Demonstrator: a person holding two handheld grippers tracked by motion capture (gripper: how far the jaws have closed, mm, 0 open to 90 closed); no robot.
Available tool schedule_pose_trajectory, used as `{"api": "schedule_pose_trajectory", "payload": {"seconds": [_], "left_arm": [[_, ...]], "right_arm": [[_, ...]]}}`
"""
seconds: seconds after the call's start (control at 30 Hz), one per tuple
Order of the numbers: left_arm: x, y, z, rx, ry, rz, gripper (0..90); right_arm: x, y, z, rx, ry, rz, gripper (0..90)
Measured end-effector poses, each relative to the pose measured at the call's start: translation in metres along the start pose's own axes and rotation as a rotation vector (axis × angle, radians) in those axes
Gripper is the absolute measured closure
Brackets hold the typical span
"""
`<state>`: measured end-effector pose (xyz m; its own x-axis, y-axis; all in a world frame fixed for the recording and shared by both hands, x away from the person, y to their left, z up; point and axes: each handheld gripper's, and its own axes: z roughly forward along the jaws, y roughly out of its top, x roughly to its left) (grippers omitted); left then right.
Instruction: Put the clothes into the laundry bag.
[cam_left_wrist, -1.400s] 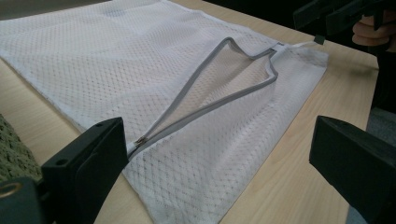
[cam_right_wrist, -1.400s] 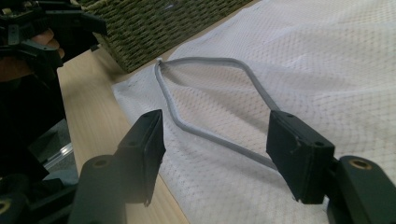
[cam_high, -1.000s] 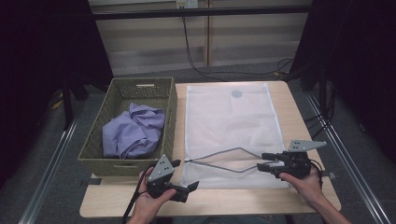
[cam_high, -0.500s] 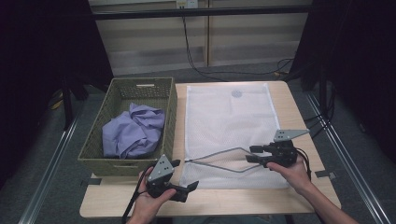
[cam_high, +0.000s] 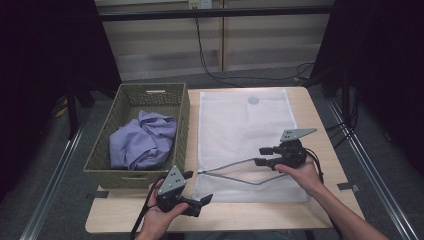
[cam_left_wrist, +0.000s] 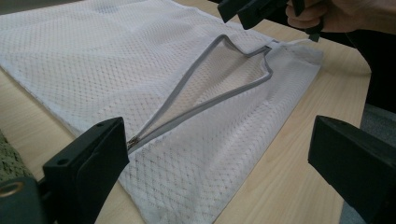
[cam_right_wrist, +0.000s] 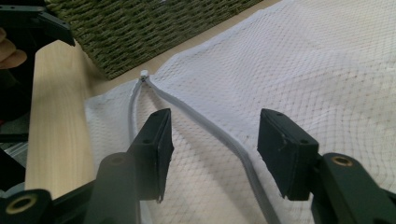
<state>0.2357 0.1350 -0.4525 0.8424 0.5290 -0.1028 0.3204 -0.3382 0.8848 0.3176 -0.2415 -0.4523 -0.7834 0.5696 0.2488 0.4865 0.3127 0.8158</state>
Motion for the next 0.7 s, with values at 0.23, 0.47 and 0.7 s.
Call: {"api": "schedule_pose_trajectory", "payload": {"seconds": [0.23, 0.47, 0.7], "left_arm": [[0.0, 0.0, -0.001, -0.006, 0.001, 0.0, 4.7], [0.0, 0.0, -0.001, -0.006, 0.004, -0.002, 4.7], [0.0, 0.0, -0.003, -0.003, 0.001, 0.016, 4.7]], "right_arm": [[-0.011, -0.009, 0.019, 0.019, -0.017, 0.017, 40.1], [-0.014, -0.014, 0.027, 0.048, -0.018, 0.014, 38.7], [-0.019, -0.024, 0.038, 0.099, -0.055, 0.017, 49.6]]}}
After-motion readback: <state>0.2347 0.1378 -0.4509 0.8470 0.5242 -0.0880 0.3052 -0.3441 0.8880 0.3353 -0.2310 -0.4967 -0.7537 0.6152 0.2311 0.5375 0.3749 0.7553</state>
